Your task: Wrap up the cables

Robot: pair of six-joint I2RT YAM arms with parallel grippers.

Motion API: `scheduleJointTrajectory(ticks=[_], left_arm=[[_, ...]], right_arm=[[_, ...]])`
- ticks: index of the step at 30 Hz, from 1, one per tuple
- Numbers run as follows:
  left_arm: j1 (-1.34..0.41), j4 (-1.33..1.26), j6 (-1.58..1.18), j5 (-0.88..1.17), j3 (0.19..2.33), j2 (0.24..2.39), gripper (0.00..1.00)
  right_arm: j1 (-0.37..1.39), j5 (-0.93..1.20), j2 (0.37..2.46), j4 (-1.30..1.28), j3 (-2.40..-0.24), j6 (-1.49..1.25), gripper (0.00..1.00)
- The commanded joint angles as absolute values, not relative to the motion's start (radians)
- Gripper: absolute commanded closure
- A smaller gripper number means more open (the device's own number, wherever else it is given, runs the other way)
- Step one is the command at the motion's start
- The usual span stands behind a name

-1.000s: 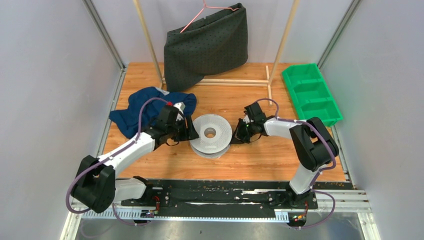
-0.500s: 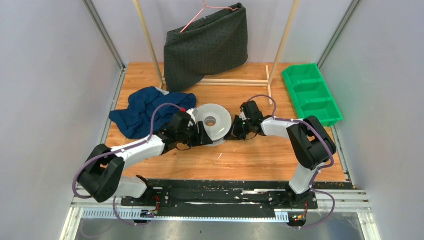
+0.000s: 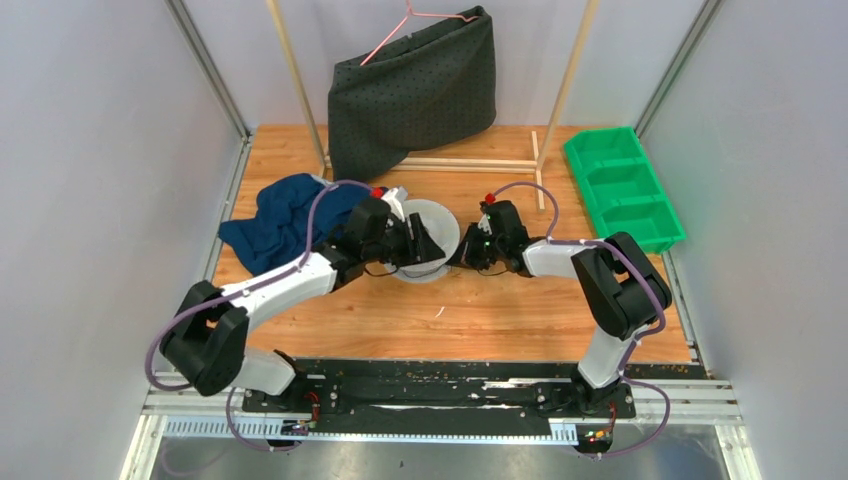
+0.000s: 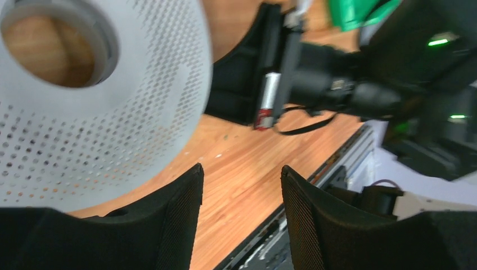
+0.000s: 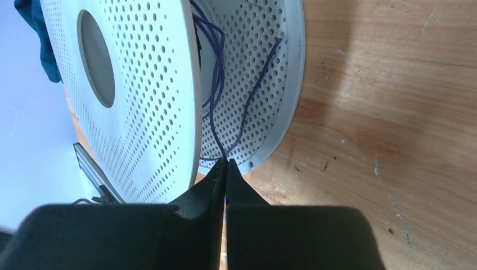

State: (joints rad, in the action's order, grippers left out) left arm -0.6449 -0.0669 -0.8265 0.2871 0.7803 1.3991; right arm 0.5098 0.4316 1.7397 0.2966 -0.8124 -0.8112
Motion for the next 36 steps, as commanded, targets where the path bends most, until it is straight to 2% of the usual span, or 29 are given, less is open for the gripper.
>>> scheduleJointTrajectory(ticks=[1,3,8,10,14,19,26,31,36], left_arm=[[-0.644,0.087,-0.776,0.249,0.904,1.297,0.44],[-0.625,0.151,-0.758,0.224,0.943,1.263,0.43],[-0.530,0.199,-0.748,0.205,0.924,1.187,0.42],[-0.516,0.226,-0.719,0.184,0.930,1.175,0.42],[-0.512,0.247,-0.699,0.172,0.943,1.177,0.42],[-0.512,0.247,-0.695,0.162,0.956,1.182,0.42],[-0.512,0.276,-0.660,0.145,0.988,1.194,0.41],[-0.512,0.329,-0.608,0.140,1.061,1.199,0.41],[-0.512,0.475,-0.486,0.078,1.191,1.187,0.39]], right_arm=[[0.524,0.397,1.743,0.345,-0.820,-0.798,0.99],[0.528,0.396,1.743,0.344,-0.822,-0.802,0.97],[0.534,0.400,1.737,0.313,-0.821,-0.796,0.84],[0.534,0.400,1.724,0.311,-0.810,-0.795,0.84],[0.535,0.389,1.697,0.308,-0.788,-0.787,0.89],[0.534,0.388,1.662,0.243,-0.791,-0.750,0.85],[0.504,0.343,1.507,0.075,-0.792,-0.667,0.79],[0.426,0.321,1.395,-0.127,-0.796,-0.582,0.69],[0.306,0.166,1.223,-0.435,-0.876,-0.391,0.52]])
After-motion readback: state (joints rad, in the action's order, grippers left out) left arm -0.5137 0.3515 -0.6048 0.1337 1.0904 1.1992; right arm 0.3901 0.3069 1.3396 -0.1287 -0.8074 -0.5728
